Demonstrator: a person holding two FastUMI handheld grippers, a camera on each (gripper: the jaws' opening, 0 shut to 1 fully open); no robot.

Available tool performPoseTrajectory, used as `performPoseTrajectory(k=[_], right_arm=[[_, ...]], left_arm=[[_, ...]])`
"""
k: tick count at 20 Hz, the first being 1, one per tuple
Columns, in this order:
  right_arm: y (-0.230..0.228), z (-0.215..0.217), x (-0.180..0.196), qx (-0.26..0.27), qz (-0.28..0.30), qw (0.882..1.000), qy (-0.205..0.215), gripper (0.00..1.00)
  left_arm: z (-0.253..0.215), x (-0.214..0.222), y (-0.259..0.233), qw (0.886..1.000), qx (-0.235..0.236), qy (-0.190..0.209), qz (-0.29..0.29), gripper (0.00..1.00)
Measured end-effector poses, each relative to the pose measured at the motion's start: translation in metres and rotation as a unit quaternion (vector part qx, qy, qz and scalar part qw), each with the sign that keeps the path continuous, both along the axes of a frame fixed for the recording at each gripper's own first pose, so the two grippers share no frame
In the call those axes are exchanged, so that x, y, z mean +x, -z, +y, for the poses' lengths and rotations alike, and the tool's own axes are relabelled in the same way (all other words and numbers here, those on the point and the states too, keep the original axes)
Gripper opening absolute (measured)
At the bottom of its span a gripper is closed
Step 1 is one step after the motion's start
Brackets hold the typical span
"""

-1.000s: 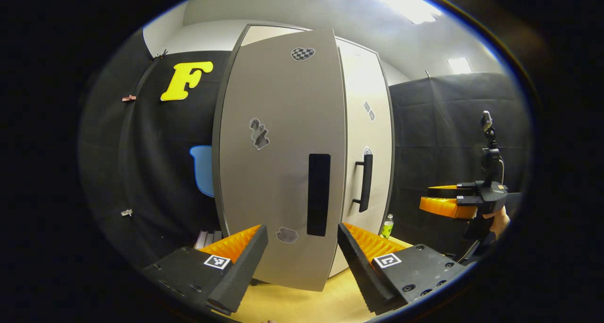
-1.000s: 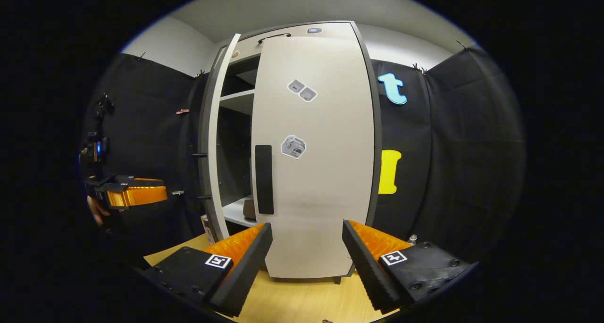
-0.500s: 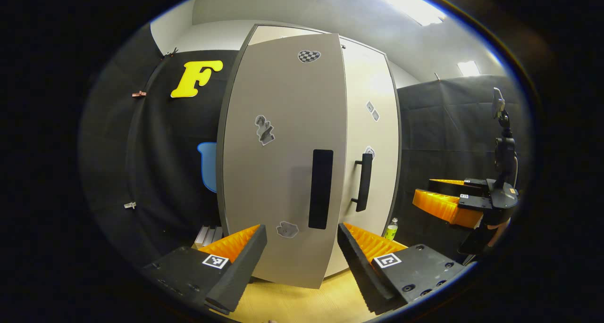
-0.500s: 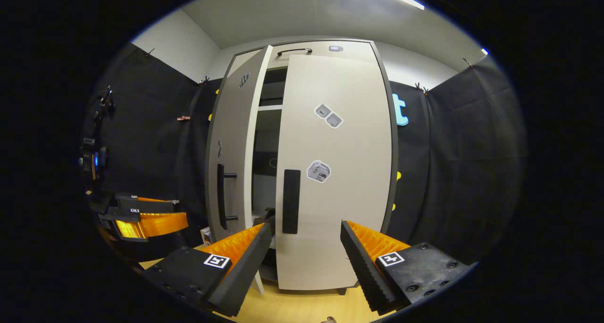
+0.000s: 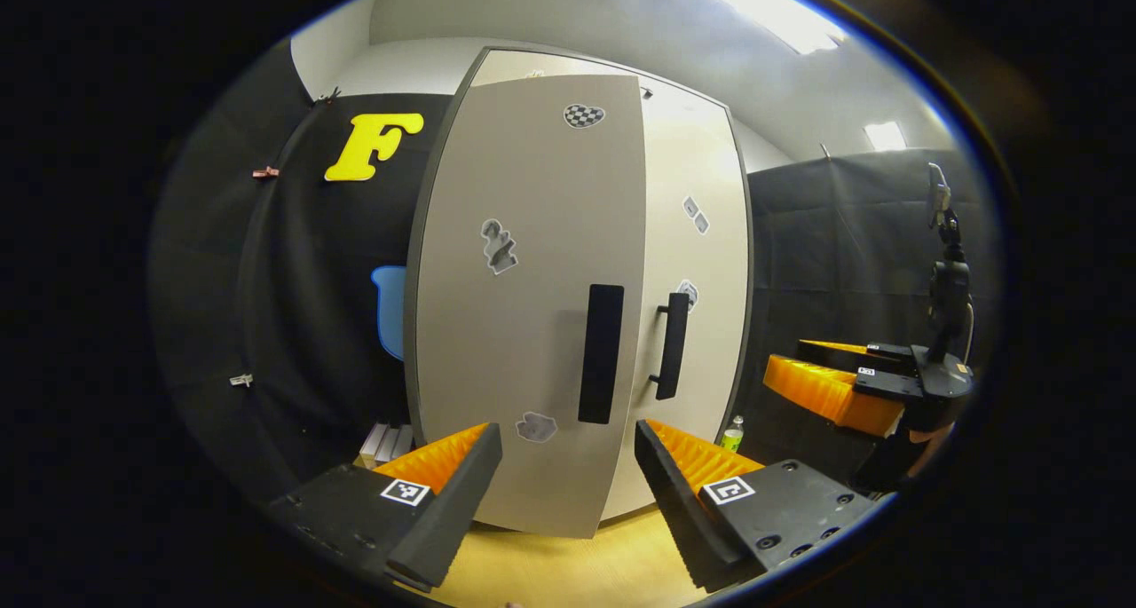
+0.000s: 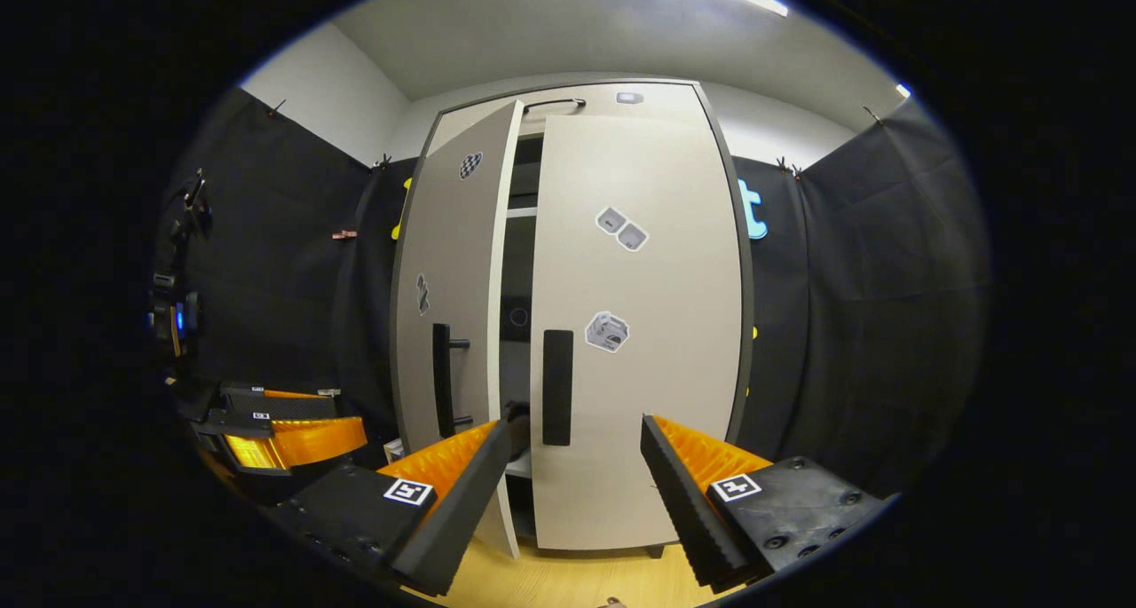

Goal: Grab one shoe with the right hand and put it into the shoe cabinet, grab the other shoe with the left hand and put it into the shoe cabinet; then close the right door with the right hand and the left door with the left hand.

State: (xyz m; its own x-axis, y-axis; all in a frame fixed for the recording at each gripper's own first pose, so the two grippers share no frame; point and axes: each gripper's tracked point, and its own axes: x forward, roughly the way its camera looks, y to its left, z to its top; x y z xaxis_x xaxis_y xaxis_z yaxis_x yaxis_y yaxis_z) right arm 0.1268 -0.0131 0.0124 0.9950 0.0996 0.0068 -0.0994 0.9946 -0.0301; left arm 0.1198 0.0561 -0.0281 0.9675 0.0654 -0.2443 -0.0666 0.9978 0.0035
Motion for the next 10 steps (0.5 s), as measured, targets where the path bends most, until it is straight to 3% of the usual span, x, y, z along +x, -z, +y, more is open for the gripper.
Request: performPoseTrajectory(k=[10], right_arm=[[0.0006, 0.0059, -0.0007, 0.000, -0.002, 1.000, -0.006, 0.98]], left_arm=[[-0.0015, 0.0016, 0.0021, 1.000, -0.006, 0.014, 0.000, 0.96]])
